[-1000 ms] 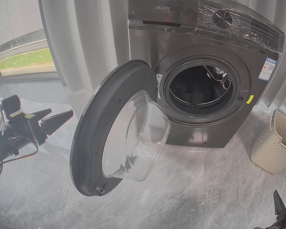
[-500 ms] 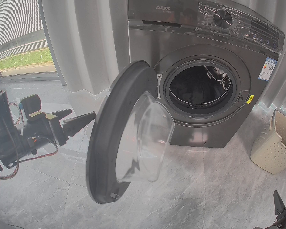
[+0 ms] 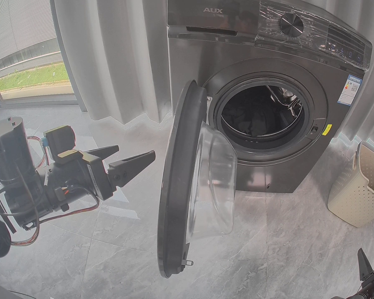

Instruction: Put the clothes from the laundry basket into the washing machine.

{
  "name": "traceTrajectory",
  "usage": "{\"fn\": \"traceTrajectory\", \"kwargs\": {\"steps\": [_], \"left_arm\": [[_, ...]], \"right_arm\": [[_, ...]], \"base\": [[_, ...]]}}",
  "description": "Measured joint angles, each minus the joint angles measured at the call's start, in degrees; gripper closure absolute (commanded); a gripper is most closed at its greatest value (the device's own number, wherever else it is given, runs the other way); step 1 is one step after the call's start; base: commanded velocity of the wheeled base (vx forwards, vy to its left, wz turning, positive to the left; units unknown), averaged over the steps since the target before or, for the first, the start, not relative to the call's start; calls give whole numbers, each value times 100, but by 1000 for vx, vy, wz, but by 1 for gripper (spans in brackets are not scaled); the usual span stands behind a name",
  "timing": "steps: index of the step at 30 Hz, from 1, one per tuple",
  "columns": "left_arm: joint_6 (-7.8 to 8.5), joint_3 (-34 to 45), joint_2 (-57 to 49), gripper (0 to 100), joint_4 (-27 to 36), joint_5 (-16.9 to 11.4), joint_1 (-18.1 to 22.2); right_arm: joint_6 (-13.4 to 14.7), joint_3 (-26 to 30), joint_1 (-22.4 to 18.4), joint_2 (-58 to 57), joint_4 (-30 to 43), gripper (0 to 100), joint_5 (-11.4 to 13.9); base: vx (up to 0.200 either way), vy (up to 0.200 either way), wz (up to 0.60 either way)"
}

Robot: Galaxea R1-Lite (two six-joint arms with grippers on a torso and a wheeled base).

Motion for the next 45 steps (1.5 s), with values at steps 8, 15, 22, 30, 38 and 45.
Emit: {"fn": "traceTrajectory", "kwargs": {"steps": [8,15,22,30,38,45], "left_arm": [[161,27,293,0,-50,28,71],[101,-56,588,0,-158,11,-362],[-723,-397,1063,0,-887,9,-1131],[-503,-549,1723,0,-1200,349,-1267],[-494,-1112,2422,0,-1317,375,-1304],[-709,-2068,3027,0,-1336,373,-1354]], "right_arm": [[-2,0,0,0,0,0,0],[0,0,0,0,0,0,0],[0,0,0,0,2,0,-10],[0,0,0,0,2,0,-10],[0,0,0,0,2,0,-10],[0,0,0,0,0,0,-10]], "base": [[0,0,0],[0,0,0],[0,0,0],[0,0,0],[0,0,0],[0,0,0]]}}
